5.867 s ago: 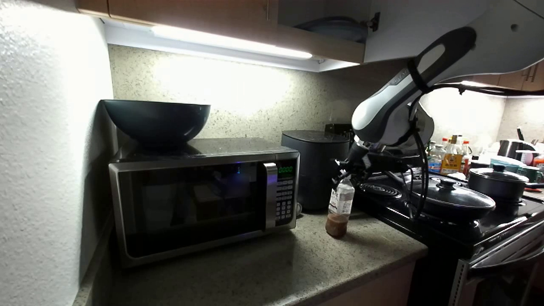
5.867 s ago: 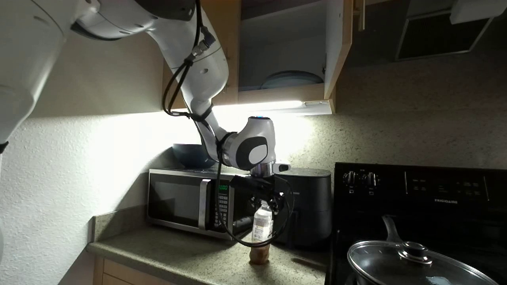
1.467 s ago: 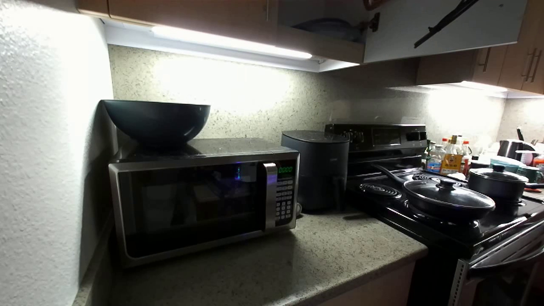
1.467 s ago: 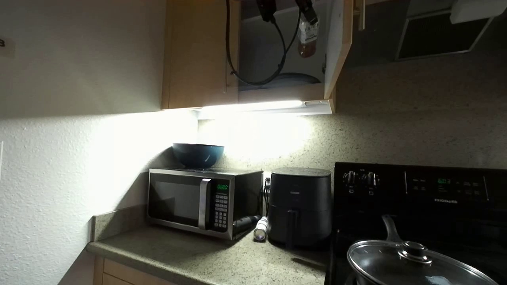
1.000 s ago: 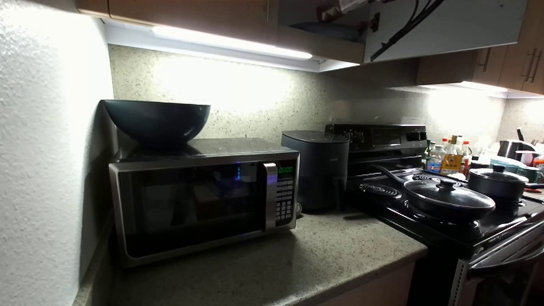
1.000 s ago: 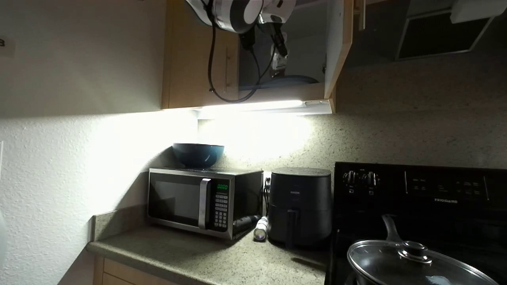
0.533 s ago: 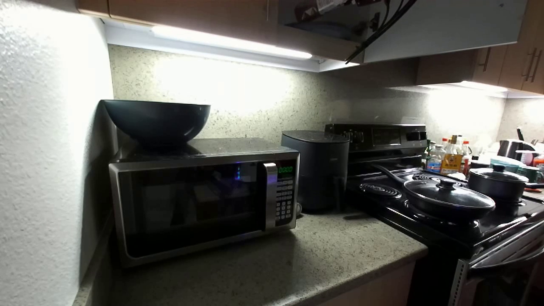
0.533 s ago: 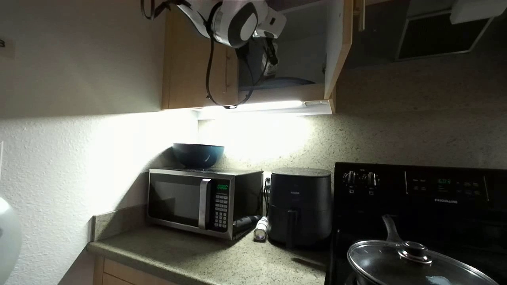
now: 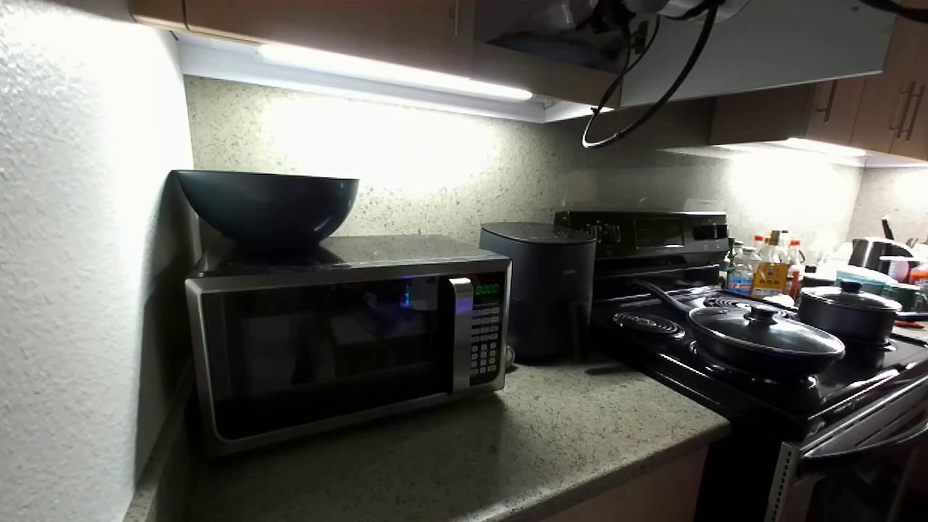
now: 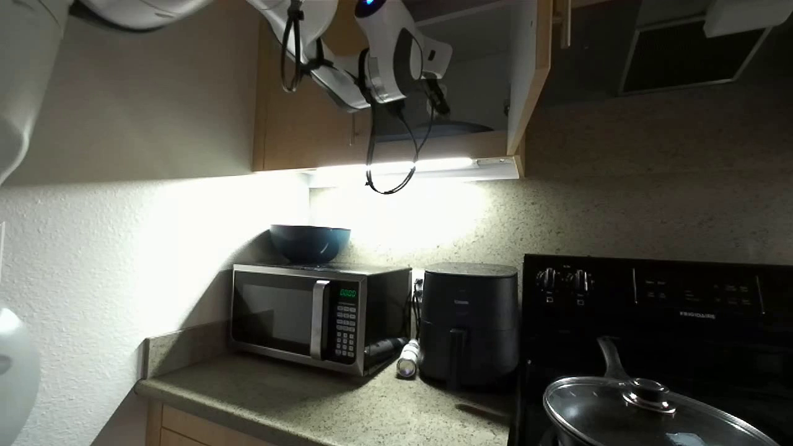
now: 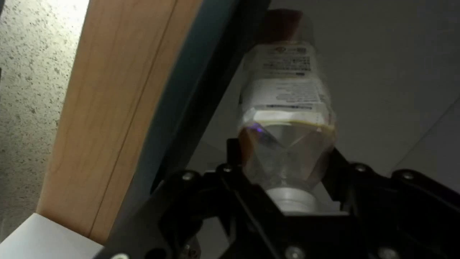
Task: Put the bottle into the cupboard
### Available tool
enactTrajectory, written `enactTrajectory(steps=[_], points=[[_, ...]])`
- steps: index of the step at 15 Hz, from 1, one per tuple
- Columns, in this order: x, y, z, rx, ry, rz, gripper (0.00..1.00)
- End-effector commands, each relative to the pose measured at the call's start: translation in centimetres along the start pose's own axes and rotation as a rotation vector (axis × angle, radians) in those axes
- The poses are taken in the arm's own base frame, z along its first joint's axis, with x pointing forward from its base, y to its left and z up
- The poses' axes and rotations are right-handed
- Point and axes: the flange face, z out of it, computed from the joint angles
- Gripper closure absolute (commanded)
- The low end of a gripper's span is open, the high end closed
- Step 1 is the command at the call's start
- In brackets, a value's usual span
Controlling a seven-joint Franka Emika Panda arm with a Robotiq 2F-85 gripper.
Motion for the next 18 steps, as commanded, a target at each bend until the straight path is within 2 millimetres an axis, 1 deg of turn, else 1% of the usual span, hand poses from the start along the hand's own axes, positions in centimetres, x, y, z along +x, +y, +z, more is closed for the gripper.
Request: enactTrajectory(steps=[1,2,5,6,9,11,16,18], points=[[-0.8,-0.3,2.3,-0.044,0.034,-0.052,0.21],[-1.0,-0.7,2.5,-0.049,0.038,-0.065,0.20],[-1.7,-1.0,3.2,-0.085,0.039,-0.092,0.02],[-1.8,-1.1,3.3,-0.097,0.035,-0.101,0.01],[-1.8,-1.6,2.7,-0.174,-0.009,-0.132,0.00],[-1.5,-1.9,2.1,-0.217,-0.028,-0.149,0.00],[1.3,-3.4,-0.1,-0.247,0.006,-0.151,0.00],[2.2,-3.7,-0.8,-0.248,0.019,-0.145,0.00]])
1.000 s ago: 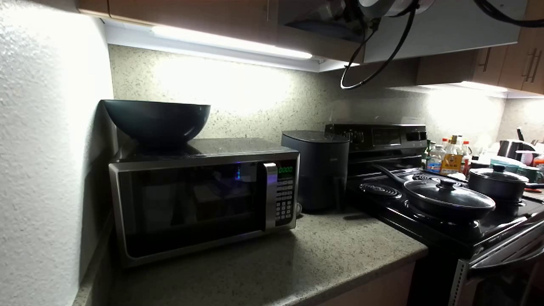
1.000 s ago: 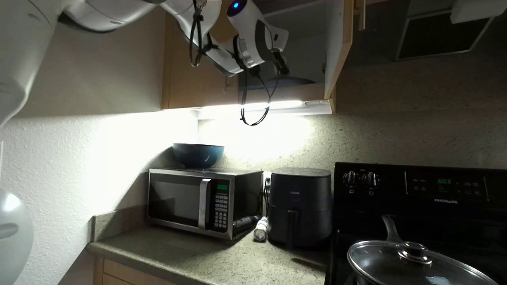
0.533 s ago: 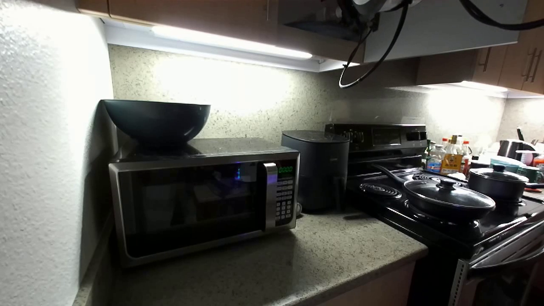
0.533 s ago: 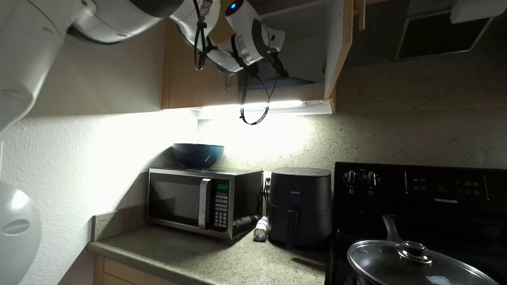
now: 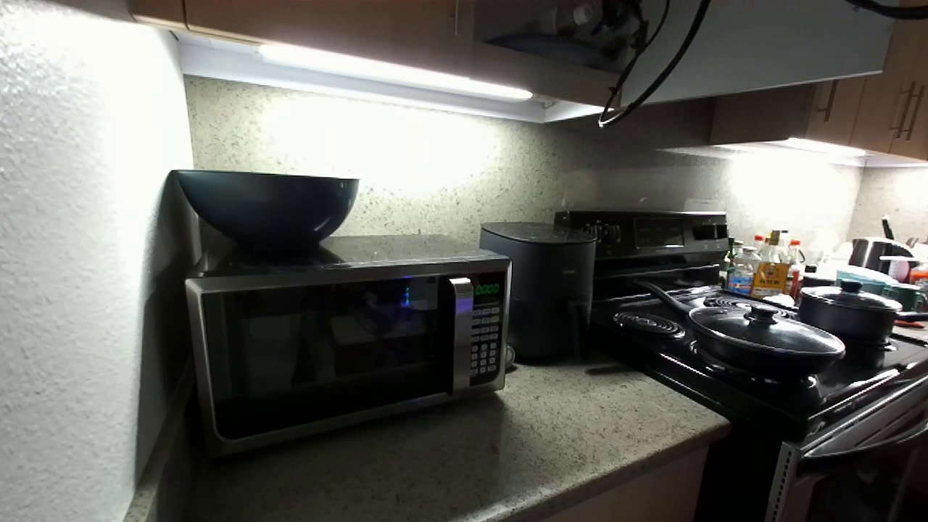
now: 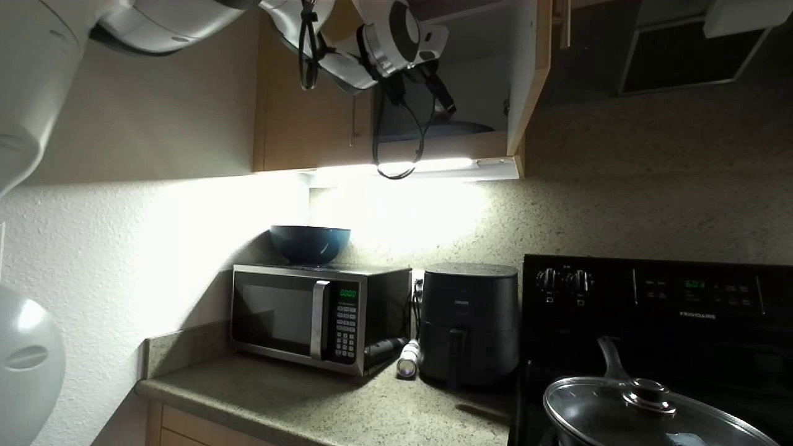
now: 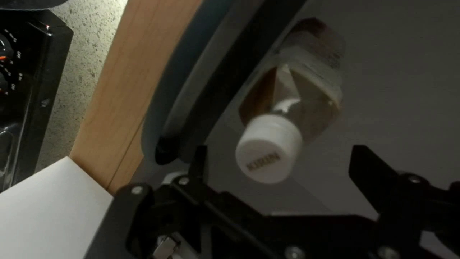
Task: Put the bottle into the cupboard
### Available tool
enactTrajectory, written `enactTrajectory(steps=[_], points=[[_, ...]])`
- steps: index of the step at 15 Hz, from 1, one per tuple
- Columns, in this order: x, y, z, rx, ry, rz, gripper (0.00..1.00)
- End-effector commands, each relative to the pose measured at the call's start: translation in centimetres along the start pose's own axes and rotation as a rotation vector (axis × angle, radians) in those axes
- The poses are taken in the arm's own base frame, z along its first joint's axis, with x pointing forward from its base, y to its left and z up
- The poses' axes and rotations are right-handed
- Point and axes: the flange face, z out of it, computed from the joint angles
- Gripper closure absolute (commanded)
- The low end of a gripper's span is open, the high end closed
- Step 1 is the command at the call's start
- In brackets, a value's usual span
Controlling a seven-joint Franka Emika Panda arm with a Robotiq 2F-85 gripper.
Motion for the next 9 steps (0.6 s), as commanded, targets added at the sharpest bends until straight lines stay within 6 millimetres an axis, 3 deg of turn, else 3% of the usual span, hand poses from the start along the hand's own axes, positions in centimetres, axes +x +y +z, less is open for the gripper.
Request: enactTrajectory(steps=[1,9], points=[[1.8,0.1,-1.8,-0.019,0.021,-0.016,0.00],[3.9,1.1,-3.8,-0.032,0.010,-0.007,0.00]])
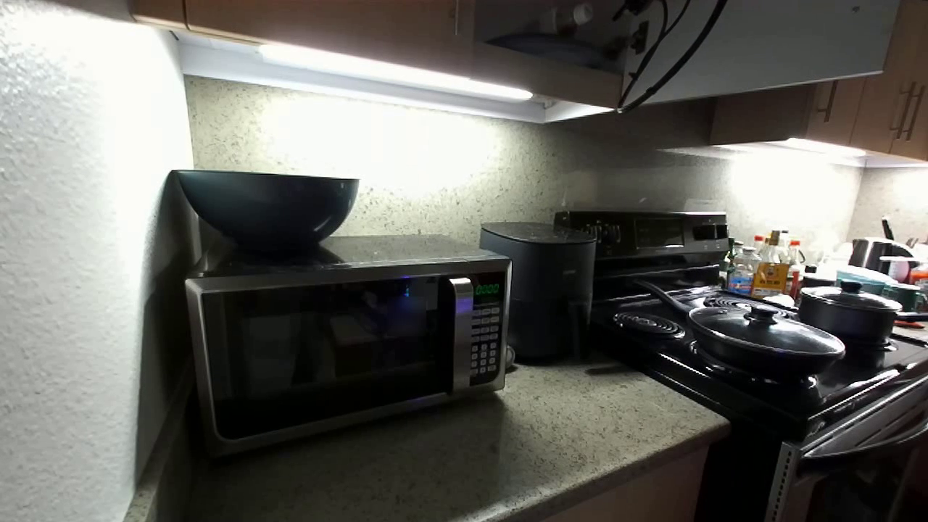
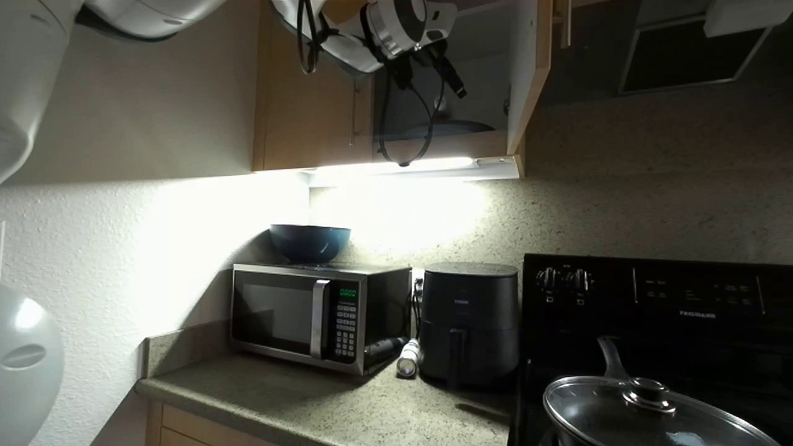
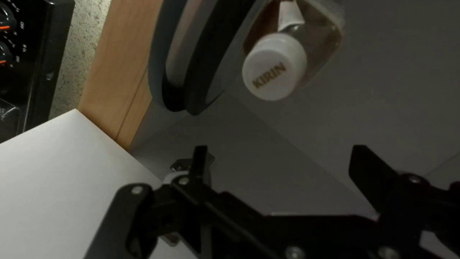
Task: Put the bottle into the cupboard
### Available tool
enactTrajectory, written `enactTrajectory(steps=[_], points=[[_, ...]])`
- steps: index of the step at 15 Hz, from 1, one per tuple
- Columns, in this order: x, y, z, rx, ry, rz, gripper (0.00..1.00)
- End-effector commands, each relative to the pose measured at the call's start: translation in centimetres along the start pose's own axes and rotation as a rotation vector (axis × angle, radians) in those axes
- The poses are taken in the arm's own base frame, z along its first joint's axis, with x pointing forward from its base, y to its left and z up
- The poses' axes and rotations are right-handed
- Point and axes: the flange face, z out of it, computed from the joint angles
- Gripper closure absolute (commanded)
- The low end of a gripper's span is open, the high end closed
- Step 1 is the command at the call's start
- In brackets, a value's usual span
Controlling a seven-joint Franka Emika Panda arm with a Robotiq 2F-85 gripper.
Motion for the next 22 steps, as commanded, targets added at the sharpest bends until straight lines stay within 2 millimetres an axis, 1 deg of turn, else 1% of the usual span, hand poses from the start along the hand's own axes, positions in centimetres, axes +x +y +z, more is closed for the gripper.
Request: enactTrajectory(steps=[1,3,5,10,12,13,14,15,18,20,22], points=[[1.2,1.2,-2.2,-0.038,-0.027,-0.032,0.00],[2.1,2.0,-3.2,-0.053,-0.016,-0.057,0.00],[3.9,3.2,-4.4,-0.064,0.020,-0.067,0.00],[8.9,7.4,-8.4,-0.099,0.125,-0.055,0.00],[10.4,9.1,-9.7,-0.115,0.153,-0.033,0.00],[10.9,9.7,-10.2,-0.124,0.160,-0.019,0.00],[10.9,10.2,-10.6,-0.132,0.161,-0.013,0.00],[10.5,8.3,-9.3,-0.119,0.142,-0.032,0.00],[10.6,8.9,-10.2,-0.120,0.137,-0.026,0.00],[8.6,8.4,-9.8,-0.085,0.036,-0.021,0.00],[5.7,7.4,-9.7,-0.027,-0.078,-0.021,0.00]])
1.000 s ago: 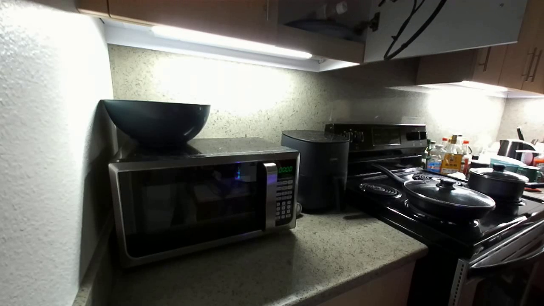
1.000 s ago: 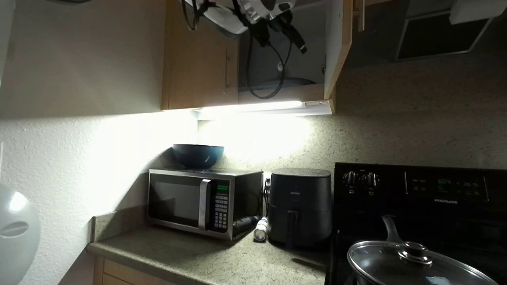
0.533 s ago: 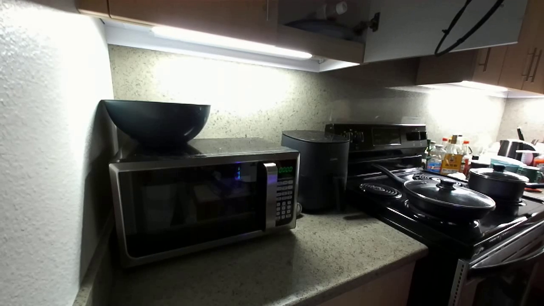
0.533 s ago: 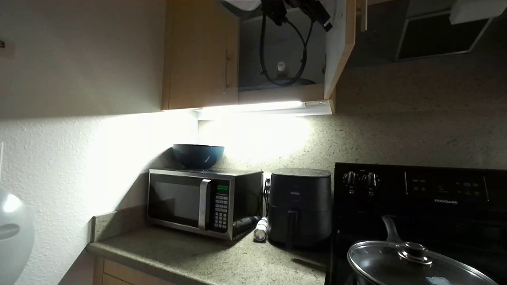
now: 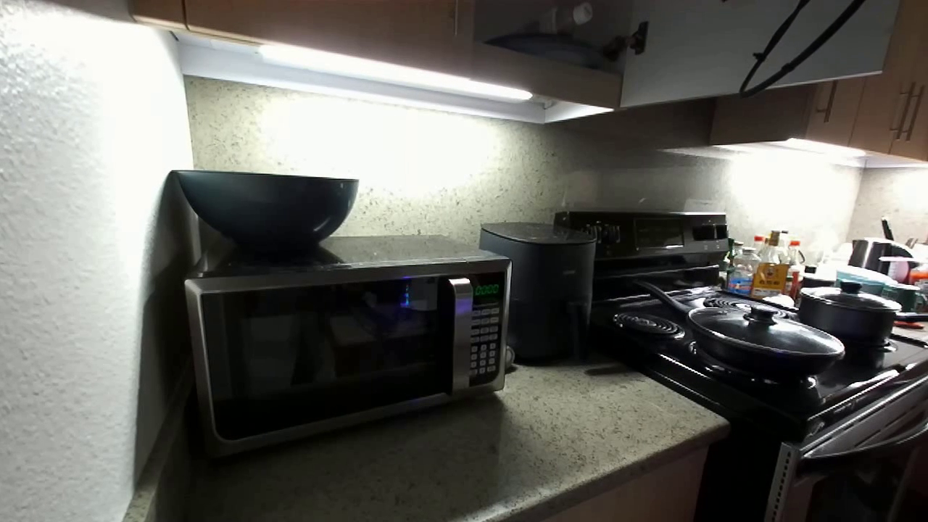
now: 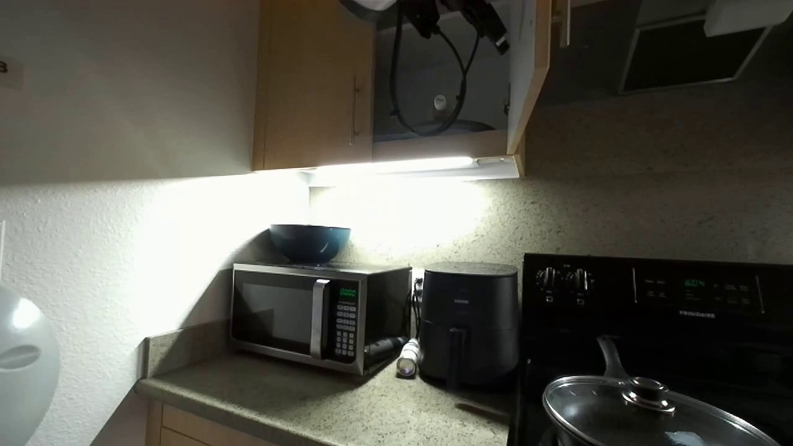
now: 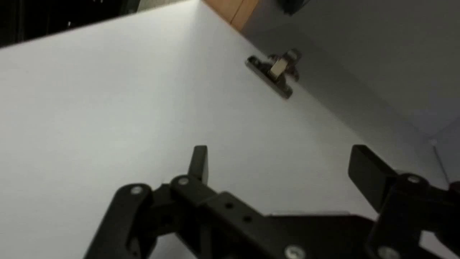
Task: Put the bottle into the cupboard
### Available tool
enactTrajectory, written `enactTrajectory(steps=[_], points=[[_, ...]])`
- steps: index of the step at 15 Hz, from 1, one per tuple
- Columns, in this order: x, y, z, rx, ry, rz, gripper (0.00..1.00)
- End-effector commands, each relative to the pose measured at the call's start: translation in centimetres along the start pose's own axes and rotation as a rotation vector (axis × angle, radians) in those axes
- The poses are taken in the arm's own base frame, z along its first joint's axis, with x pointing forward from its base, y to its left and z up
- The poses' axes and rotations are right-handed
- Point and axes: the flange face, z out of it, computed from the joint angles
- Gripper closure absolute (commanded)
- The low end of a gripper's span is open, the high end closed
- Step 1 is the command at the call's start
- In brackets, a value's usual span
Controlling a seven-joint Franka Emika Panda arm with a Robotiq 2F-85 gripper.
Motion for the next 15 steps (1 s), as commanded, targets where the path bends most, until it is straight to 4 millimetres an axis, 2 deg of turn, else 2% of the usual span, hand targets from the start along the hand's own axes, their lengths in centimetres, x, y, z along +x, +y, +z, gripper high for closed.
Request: enactTrajectory(steps=[1,4,7,8,9,15], points=[[-4.5,-1.1,-0.2,0.079,-0.177,-0.029,0.00],[-8.7,-2.1,-0.3,0.131,-0.347,-0.036,0.00],[-11.2,-2.3,-0.7,0.164,-0.532,-0.040,0.00],[-11.3,-2.3,-0.1,0.140,-0.539,-0.022,0.00],[-11.2,-3.0,0.6,0.145,-0.491,-0.025,0.00],[-11.2,-2.8,0.6,0.133,-0.515,-0.014,0.00]])
